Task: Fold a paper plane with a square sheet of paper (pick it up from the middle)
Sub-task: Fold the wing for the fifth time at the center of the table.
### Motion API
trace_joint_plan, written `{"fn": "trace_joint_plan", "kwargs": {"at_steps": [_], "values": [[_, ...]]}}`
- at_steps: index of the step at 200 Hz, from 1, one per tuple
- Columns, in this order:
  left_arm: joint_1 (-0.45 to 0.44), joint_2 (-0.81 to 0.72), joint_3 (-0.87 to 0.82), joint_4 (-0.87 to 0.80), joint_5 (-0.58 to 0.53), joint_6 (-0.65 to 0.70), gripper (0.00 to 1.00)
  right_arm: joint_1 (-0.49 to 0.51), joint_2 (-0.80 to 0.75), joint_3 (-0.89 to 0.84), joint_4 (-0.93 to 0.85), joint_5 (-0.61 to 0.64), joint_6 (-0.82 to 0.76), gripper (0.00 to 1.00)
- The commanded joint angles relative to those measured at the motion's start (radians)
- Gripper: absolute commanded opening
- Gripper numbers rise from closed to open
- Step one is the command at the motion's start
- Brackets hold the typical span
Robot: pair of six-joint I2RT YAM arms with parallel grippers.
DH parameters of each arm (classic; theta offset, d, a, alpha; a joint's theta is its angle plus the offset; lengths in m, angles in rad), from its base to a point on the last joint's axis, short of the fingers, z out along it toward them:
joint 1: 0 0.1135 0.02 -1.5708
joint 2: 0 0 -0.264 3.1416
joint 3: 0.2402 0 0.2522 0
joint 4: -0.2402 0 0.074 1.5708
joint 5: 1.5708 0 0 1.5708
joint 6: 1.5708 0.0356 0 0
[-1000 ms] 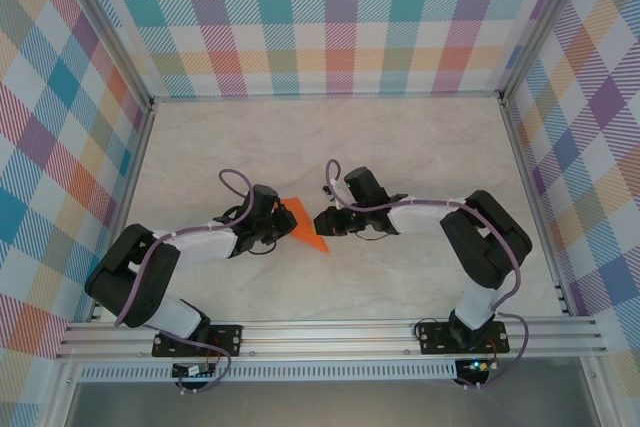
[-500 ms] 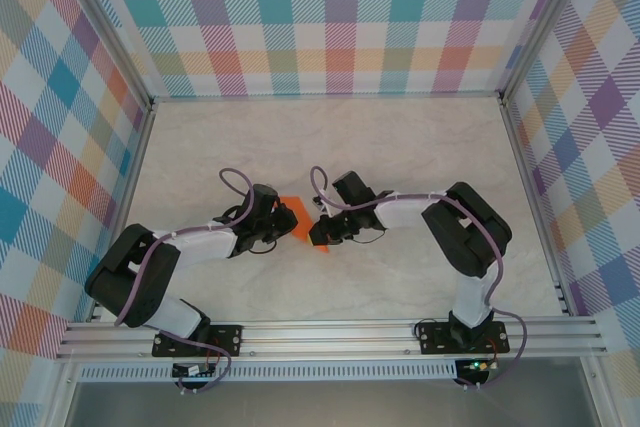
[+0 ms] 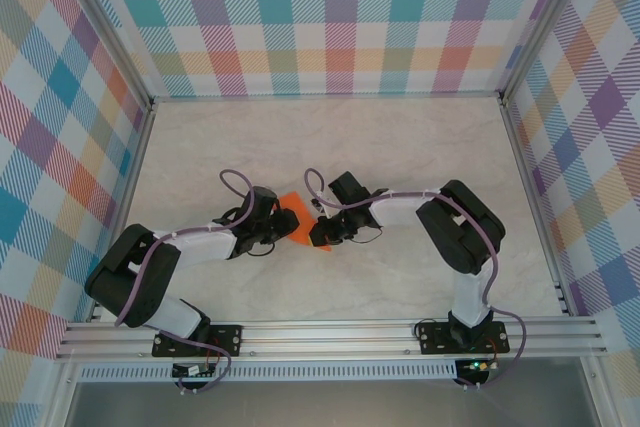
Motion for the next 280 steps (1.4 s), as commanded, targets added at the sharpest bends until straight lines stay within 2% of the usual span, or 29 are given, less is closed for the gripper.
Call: {"fn": "trace_joint_plan", "kwargs": {"at_steps": [1, 59, 127, 161, 204, 280], "values": [[0.011, 0.005, -0.016, -0.007, -0.02, 0.026, 0.35, 0.005, 0.02, 0.024, -0.006, 0.025, -0.007, 0.08], [0.013, -0.052, -0.017, -0.076, -0.068, 0.049, 0.39, 0.005, 0.039, 0.033, -0.022, 0.04, 0.004, 0.08], [0.013, -0.088, -0.043, -0.073, -0.03, 0.047, 0.45, 0.005, 0.053, 0.056, -0.082, 0.079, 0.045, 0.08], [0.013, -0.052, -0.051, -0.015, 0.009, 0.032, 0.45, 0.004, 0.009, 0.051, -0.039, 0.021, 0.069, 0.08], [0.013, -0.028, -0.05, 0.012, 0.006, 0.017, 0.42, 0.004, -0.011, 0.07, 0.002, -0.052, 0.102, 0.1], [0.013, -0.017, -0.041, -0.002, -0.002, 0.017, 0.38, 0.005, 0.085, 0.097, -0.075, 0.022, 0.065, 0.1]]}}
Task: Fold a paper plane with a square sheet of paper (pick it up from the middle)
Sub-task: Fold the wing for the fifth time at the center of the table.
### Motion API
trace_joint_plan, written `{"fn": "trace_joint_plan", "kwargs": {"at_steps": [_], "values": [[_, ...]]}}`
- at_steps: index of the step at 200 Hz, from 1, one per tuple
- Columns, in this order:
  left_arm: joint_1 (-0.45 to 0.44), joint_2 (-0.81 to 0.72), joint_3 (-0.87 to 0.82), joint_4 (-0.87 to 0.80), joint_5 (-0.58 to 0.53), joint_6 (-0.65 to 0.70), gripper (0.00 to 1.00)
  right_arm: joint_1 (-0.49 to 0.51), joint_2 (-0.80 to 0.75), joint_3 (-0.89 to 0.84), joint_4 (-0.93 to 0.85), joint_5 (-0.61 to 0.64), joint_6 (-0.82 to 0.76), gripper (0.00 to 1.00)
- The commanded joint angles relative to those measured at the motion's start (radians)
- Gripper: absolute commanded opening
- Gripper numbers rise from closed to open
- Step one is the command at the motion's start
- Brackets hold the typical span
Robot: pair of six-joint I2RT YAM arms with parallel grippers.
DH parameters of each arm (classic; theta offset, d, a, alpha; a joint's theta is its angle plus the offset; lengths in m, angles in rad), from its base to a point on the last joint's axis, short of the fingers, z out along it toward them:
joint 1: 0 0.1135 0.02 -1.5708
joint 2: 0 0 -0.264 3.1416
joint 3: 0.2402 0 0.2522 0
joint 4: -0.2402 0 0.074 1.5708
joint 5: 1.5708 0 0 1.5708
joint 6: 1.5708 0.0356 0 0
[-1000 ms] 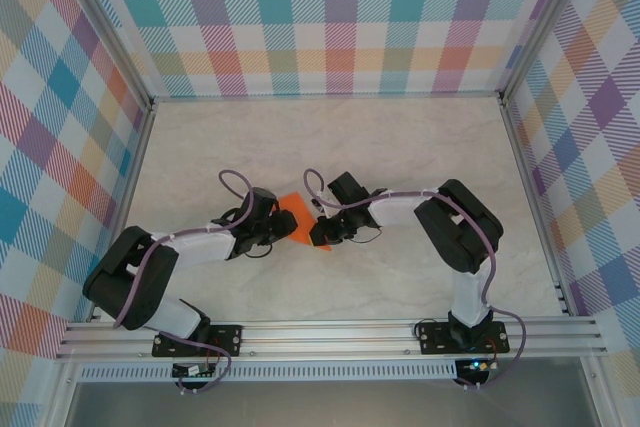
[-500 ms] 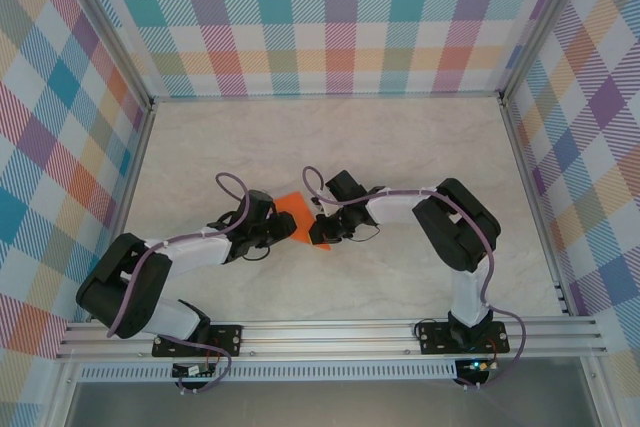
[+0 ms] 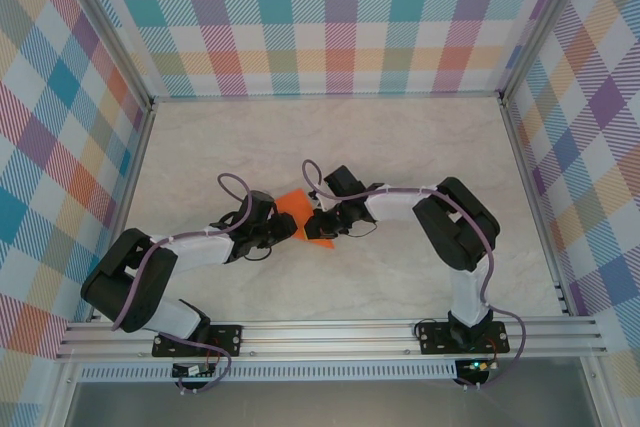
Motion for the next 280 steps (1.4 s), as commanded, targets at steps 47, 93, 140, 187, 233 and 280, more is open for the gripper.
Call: {"fn": "trace_joint_plan", "kwargs": {"at_steps": [47, 93, 140, 187, 233, 280], "values": [[0.011, 0.014, -0.004, 0.029, 0.024, -0.006, 0.37, 0.005, 0.028, 0.013, -0.041, 0.024, -0.018, 0.1], [0.011, 0.017, -0.001, 0.031, 0.015, -0.01, 0.24, 0.003, -0.122, -0.032, 0.049, 0.007, 0.001, 0.12], [0.011, 0.023, 0.006, 0.037, 0.018, -0.011, 0.23, 0.004, -0.199, -0.092, 0.038, 0.171, -0.014, 0.17], [0.011, 0.013, 0.006, 0.02, 0.011, -0.017, 0.26, 0.001, -0.153, -0.059, -0.013, 0.318, -0.023, 0.18], [0.011, -0.016, -0.002, 0.002, 0.014, -0.036, 0.34, -0.009, -0.086, -0.047, -0.014, 0.334, -0.003, 0.18], [0.011, -0.021, -0.025, 0.052, 0.067, -0.077, 0.44, -0.034, -0.072, -0.073, 0.031, 0.307, 0.06, 0.18]]}}
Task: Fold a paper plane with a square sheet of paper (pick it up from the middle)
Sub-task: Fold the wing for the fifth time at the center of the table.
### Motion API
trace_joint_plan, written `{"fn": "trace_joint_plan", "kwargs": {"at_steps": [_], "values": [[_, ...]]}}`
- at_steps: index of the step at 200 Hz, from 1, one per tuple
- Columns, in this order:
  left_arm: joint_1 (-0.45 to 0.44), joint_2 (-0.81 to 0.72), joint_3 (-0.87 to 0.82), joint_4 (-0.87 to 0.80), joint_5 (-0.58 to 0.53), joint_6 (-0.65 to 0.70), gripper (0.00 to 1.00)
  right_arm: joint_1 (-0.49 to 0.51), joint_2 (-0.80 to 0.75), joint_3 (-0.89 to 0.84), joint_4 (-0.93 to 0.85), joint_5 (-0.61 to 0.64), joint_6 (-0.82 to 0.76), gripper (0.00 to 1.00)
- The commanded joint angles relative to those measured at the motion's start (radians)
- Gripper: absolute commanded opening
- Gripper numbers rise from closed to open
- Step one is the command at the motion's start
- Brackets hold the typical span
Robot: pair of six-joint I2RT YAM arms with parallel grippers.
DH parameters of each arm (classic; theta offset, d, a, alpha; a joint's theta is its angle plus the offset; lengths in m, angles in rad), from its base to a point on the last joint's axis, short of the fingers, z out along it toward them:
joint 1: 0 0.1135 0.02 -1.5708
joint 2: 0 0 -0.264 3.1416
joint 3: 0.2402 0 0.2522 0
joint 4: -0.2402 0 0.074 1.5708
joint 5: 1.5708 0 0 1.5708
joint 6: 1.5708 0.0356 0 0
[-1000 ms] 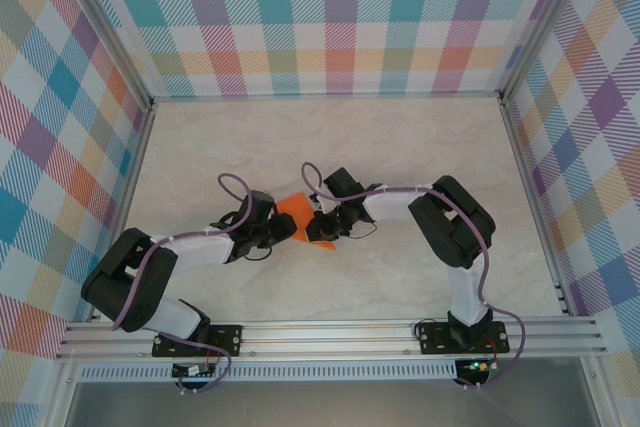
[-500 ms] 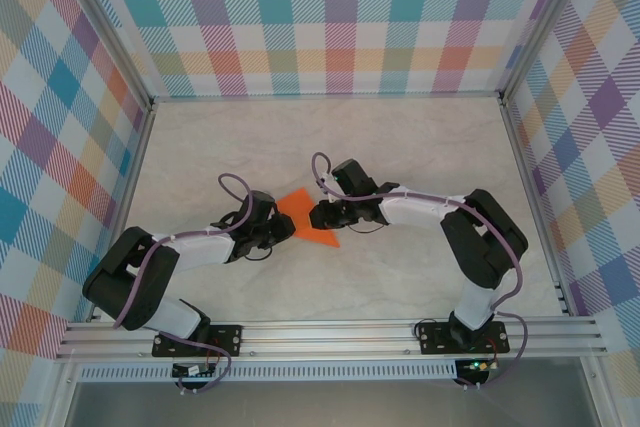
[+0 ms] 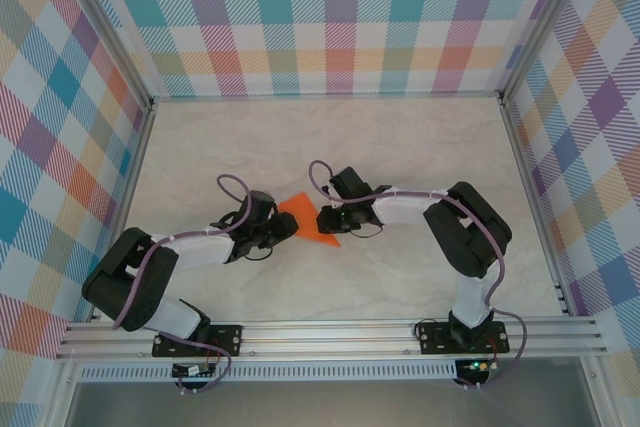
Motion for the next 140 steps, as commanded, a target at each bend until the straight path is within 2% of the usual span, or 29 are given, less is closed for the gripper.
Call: {"fn": "trace_joint_plan", "kwargs": {"at_steps": [1, 51, 94, 113, 140], "values": [[0.011, -0.025, -0.023, 0.039, 0.043, -0.028, 0.44, -0.021, 0.014, -0.004, 0.02, -0.015, 0.046, 0.18], [0.011, 0.009, -0.028, 0.132, 0.109, -0.067, 0.48, -0.065, 0.032, -0.029, 0.073, -0.114, 0.119, 0.18], [0.008, 0.073, -0.019, 0.216, 0.142, -0.122, 0.48, -0.076, 0.04, -0.038, 0.087, -0.135, 0.153, 0.19], [0.006, 0.073, -0.019, 0.197, 0.118, -0.135, 0.48, -0.081, 0.04, -0.041, 0.086, -0.132, 0.162, 0.19], [-0.007, -0.016, -0.028, 0.075, 0.002, -0.146, 0.49, -0.085, 0.04, -0.041, 0.078, -0.124, 0.172, 0.19]]}}
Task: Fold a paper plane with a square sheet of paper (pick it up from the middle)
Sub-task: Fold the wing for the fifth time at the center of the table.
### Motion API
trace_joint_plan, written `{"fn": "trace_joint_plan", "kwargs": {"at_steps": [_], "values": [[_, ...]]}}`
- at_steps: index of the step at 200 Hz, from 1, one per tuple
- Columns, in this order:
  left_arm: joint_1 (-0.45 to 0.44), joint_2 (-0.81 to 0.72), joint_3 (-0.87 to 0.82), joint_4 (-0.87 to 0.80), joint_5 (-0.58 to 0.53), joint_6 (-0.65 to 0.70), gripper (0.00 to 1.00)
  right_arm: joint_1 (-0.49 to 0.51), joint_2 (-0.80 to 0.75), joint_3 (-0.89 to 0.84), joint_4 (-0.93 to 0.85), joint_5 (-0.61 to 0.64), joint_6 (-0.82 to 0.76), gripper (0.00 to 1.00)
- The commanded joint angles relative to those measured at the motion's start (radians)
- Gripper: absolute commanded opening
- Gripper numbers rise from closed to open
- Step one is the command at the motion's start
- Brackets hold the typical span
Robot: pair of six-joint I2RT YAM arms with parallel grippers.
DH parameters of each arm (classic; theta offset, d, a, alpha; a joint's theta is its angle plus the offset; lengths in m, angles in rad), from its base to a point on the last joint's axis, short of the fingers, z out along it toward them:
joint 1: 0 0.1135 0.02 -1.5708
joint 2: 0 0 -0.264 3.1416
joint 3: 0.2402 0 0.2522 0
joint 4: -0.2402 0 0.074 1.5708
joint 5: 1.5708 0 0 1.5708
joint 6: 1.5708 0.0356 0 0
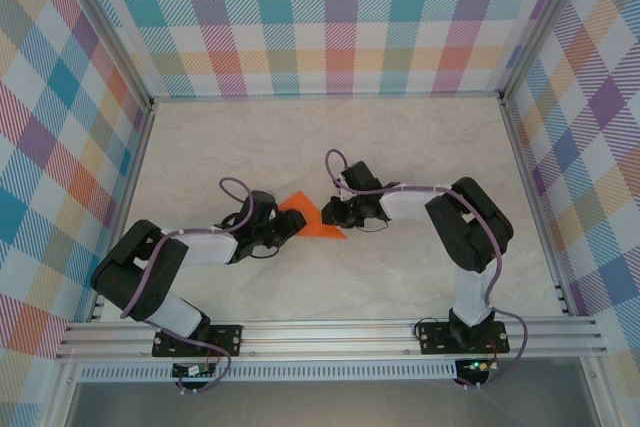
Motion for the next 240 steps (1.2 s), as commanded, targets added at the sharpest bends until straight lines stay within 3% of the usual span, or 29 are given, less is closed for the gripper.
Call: {"fn": "trace_joint_plan", "kwargs": {"at_steps": [1, 36, 110, 189, 240], "values": [[-0.006, -0.081, -0.01, -0.093, -0.097, -0.021, 0.49, -0.01, 0.021, -0.017, -0.002, -0.01, 0.025, 0.19], [-0.018, -0.182, -0.016, -0.23, -0.174, -0.047, 0.58, -0.014, 0.024, -0.019, -0.01, -0.002, 0.039, 0.19], [-0.05, -0.088, -0.018, -0.058, -0.054, -0.195, 0.64, -0.019, 0.032, -0.026, -0.003, -0.02, 0.085, 0.19], [-0.061, 0.001, -0.001, 0.053, -0.025, -0.269, 0.63, -0.022, 0.032, -0.039, 0.008, -0.022, 0.095, 0.19], [-0.067, -0.001, 0.02, 0.039, -0.057, -0.259, 0.51, -0.025, 0.027, -0.052, 0.017, -0.026, 0.098, 0.19]]}}
